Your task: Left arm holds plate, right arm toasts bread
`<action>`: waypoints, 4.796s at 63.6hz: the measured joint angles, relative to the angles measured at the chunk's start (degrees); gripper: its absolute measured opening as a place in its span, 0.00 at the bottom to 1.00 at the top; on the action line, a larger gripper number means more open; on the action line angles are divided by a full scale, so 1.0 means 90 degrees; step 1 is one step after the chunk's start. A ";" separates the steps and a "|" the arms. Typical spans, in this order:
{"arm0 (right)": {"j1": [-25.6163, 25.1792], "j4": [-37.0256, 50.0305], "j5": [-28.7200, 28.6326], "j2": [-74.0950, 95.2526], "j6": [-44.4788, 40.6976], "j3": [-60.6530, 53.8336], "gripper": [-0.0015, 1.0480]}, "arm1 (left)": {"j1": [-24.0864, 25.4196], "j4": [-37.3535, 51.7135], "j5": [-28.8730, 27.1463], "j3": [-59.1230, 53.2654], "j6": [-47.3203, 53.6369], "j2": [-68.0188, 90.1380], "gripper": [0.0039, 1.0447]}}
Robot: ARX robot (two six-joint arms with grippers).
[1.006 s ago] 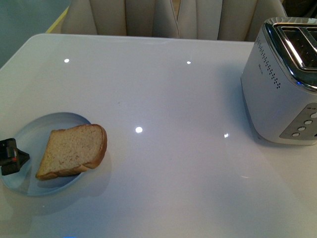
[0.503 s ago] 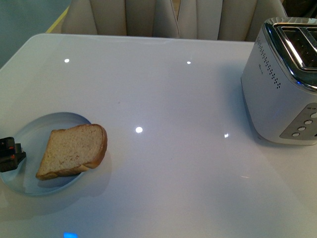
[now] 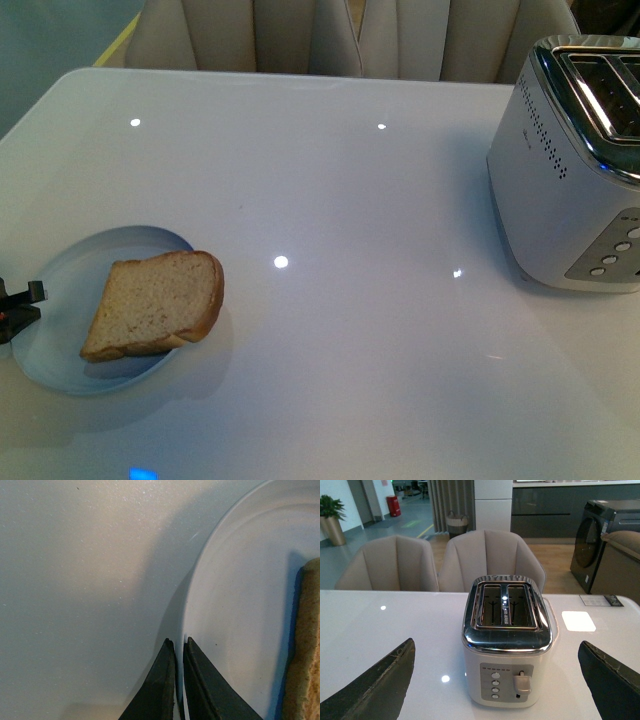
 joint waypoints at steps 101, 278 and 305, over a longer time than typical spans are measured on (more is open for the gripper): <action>0.0000 0.0000 0.0000 0.0000 0.0000 0.0000 0.92 | -0.2698 -0.3687 0.0238 0.1299 -0.2727 -0.4058 0.03; 0.0391 0.2533 -0.3713 0.8238 0.4721 0.3082 0.54 | -0.4201 -0.4036 0.0182 0.1780 -0.3767 -0.4031 0.03; 0.0333 0.2480 -0.3762 0.8189 0.4736 0.3082 0.03 | -0.4223 -0.4061 0.0185 0.1778 -0.3810 -0.4041 0.03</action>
